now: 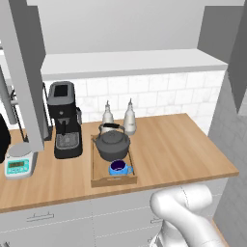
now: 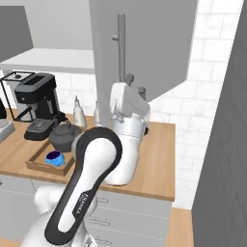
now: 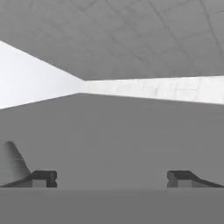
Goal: Pick the kettle from the counter and place it on the tray. Then pick the mug from the cabinet and place it on the tray. Then close the cabinet doors.
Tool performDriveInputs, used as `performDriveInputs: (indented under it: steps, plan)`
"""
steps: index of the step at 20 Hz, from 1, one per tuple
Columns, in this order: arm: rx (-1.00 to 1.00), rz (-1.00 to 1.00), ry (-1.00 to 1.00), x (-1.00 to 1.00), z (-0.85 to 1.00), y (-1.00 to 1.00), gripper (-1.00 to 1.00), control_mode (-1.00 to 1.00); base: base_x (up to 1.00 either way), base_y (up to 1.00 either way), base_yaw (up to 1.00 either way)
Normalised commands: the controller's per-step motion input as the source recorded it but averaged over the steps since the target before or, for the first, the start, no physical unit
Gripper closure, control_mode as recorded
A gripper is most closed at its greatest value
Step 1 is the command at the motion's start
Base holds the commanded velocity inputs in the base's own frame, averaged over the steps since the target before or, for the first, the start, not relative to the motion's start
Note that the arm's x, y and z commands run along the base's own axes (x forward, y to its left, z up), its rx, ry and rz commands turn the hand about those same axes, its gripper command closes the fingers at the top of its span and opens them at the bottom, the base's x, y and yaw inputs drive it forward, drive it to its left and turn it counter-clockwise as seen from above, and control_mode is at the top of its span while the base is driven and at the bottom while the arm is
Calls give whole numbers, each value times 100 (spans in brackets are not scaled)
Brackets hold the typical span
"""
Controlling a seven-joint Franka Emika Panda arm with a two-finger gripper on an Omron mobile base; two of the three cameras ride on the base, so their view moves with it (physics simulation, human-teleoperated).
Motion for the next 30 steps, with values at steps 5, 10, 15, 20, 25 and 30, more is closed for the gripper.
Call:
performDriveInputs:
  steps: [5, 10, 15, 20, 25, 30]
  plan:
    - [-32, 12, 43, 0, 27, 32, -100, -100, 0, 0, 0]
    - [-33, 25, 61, 0, 0, 37, -100, -100, 0, 0, 0]
    - [-20, 26, 40, 17, 1, 47, -100, -100, 0, 0, 0]
    - [-6, 16, 11, 62, 0, 43, -100, -100, 0, 0, 0]
    - [-1, 5, -15, 38, -13, 37, -100, -100, 0, 0, 0]
    - [0, -1, -36, 6, -26, 33, -100, -100, 0, 0, 0]
